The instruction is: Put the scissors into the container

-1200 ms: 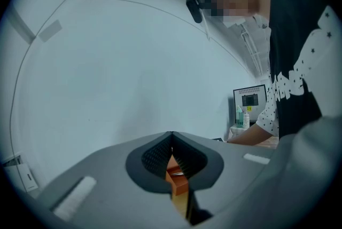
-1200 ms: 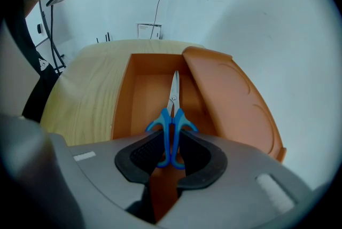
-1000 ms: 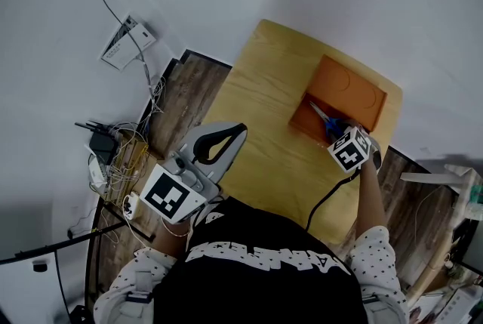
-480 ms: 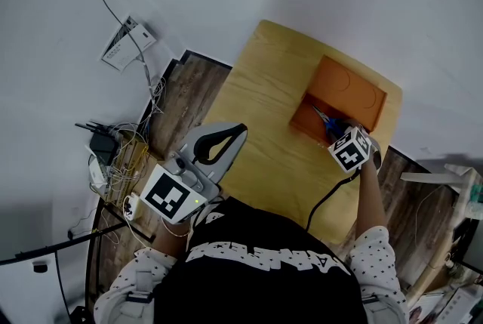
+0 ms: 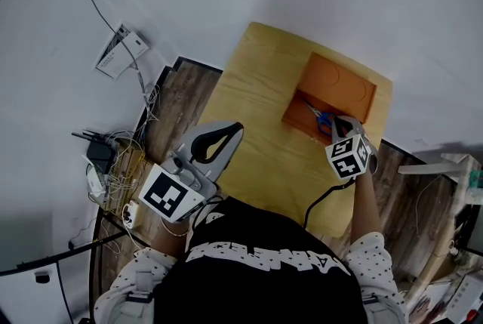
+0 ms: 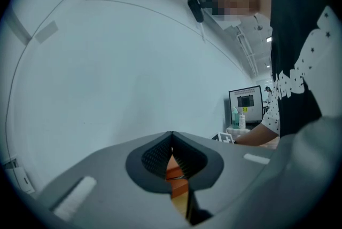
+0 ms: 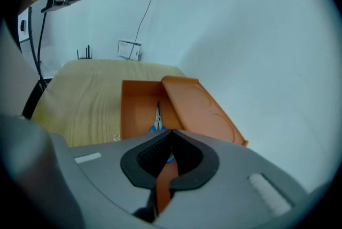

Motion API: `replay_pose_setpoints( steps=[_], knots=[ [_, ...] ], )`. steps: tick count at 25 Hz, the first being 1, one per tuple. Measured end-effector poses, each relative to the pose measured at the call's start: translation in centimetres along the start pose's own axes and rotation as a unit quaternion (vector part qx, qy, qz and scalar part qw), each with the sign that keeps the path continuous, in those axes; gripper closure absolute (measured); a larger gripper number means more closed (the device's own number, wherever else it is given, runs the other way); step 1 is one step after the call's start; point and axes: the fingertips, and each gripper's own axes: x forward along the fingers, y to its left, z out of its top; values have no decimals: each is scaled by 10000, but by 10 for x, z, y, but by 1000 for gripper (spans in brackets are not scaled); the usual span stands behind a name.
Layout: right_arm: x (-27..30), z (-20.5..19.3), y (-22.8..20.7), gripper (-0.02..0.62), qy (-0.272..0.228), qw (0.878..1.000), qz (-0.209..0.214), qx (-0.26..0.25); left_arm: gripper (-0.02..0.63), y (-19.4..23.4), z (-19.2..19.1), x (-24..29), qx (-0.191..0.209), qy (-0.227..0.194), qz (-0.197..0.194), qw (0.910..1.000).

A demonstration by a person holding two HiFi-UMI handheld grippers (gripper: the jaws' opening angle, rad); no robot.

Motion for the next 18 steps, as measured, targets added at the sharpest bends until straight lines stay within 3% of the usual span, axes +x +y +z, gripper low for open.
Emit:
replay_pose_setpoints(
  steps=[5,7,11,15,18],
  knots=[
    [-50,11,-6,581,-613,9944,-669,541,604,-11,14,1,154,-452,-127,9988],
    [-76,17,-4,581,-945,9879,-871,865,604,-20,16,3,186,-421,-271,9986],
    [-126,26,6,581,-1628,9684,-1055,1566,604,-43,11,3,195,-159,-516,9984],
    [-172,29,13,581,-2196,9451,-1135,2138,604,-61,15,2,274,-344,-702,9966],
    [-197,22,17,581,-2340,9358,-1173,2360,604,-72,19,-1,295,-488,-775,9954]
  ],
)
